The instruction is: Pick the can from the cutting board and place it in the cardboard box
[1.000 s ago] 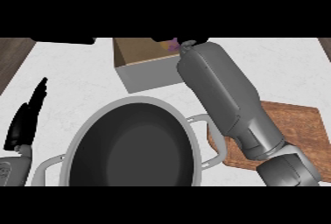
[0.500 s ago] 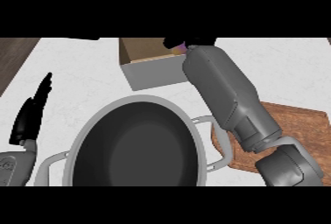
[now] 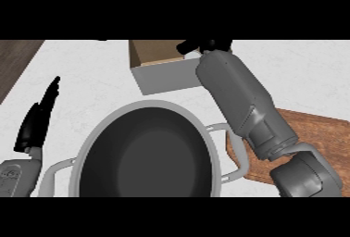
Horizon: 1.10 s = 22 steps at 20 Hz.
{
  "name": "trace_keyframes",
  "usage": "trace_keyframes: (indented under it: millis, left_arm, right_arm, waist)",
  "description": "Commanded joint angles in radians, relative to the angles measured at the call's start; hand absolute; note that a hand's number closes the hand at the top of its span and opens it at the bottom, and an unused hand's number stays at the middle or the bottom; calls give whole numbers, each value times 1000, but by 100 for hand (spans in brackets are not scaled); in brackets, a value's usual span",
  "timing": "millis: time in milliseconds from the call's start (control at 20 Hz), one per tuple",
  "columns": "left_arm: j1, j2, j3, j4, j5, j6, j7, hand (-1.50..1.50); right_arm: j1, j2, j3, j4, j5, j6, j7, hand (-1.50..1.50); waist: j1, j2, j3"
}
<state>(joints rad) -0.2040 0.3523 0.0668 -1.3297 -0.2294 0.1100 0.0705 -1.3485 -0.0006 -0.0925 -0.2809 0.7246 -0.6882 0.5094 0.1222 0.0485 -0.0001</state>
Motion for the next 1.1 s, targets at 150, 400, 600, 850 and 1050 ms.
trace_keyframes:
  millis: [150,400,600,850,1050]
  left_arm:
    - [-8,4,10,14,8,-13,7,0]
    - [60,3,23,-8,2,8,-18,0]
    - [41,38,75,35,34,-21,-22,0]
    - [106,48,93,-25,35,-27,-2,0]
    - [202,31,102,-79,27,-6,-18,0]
  right_arm:
    - [-14,1,-37,-27,-37,-202,-125,-150]
    - [14,-20,-131,-92,-132,-235,-254,-150]
    - [77,0,-166,-152,-228,-220,-395,-150]
    - [211,-32,-180,-259,-282,-173,-454,-150]
    - [358,-55,-99,-419,-233,-124,-341,-150]
  waist:
    - [-13,-9,0]
    - [-47,-24,1]
    - [-77,-33,1]
    - [-110,-47,1]
    - [-136,-62,0]
